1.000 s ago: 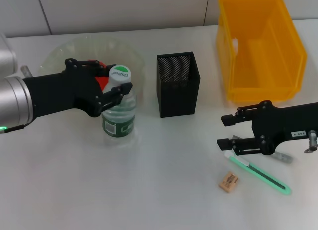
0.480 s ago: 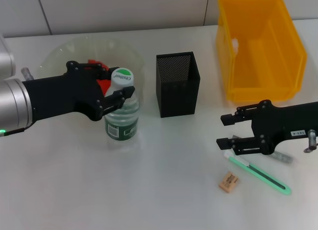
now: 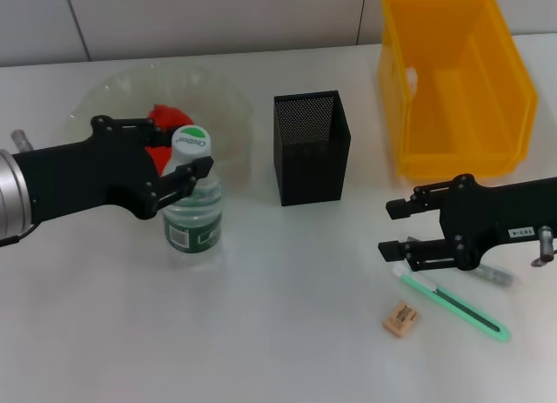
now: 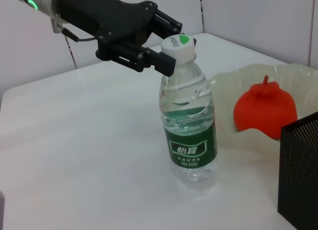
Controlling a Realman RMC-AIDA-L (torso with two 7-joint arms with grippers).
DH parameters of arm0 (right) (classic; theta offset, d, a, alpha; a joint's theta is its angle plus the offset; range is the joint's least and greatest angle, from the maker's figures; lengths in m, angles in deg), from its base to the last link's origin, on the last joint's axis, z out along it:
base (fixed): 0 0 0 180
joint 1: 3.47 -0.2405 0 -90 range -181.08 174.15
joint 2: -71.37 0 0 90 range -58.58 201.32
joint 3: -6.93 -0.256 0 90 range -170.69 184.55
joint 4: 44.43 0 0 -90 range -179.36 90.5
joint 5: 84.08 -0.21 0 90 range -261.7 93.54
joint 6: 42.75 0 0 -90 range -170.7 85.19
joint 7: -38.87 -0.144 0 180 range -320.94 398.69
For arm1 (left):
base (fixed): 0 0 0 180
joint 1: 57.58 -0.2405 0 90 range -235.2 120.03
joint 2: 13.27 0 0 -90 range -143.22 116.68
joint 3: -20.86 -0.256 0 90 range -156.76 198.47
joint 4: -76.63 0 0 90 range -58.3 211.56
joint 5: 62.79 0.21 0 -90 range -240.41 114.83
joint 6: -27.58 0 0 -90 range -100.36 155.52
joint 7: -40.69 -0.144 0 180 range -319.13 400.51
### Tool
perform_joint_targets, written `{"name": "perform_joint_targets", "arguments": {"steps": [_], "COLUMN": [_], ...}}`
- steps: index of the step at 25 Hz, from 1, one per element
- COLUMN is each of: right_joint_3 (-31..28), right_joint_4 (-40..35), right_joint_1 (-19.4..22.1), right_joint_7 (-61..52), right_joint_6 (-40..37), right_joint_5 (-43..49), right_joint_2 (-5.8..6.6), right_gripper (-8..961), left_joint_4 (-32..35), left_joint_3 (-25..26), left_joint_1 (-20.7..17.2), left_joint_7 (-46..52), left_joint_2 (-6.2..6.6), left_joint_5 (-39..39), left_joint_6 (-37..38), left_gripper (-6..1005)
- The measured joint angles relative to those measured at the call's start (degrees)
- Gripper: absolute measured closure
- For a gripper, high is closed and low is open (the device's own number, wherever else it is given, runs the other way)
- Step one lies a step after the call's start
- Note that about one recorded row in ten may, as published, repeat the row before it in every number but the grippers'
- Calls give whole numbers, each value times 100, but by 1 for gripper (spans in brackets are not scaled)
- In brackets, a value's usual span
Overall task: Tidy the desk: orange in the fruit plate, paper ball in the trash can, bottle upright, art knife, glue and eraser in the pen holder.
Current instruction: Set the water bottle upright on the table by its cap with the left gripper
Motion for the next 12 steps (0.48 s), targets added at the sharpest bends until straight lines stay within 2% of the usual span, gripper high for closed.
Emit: {"name": "perform_joint_targets", "arguments": {"steps": [12], "right_joint_3": [8], "right_joint_4": [0], "right_joint_1": [-14], "right_joint_7": [0], "right_joint_6": [0], "right_joint_5": [-6], "right_joint_2": [-7], "right_gripper": [335], "left_joint_4": [-79], "left_joint_3": [253], "left_joint_1": [-55], "left_joint_7": [-29], "left_joint_2": [-7], "left_joint_5": [0], "left_joint_6": [3], "left_gripper": [506]}}
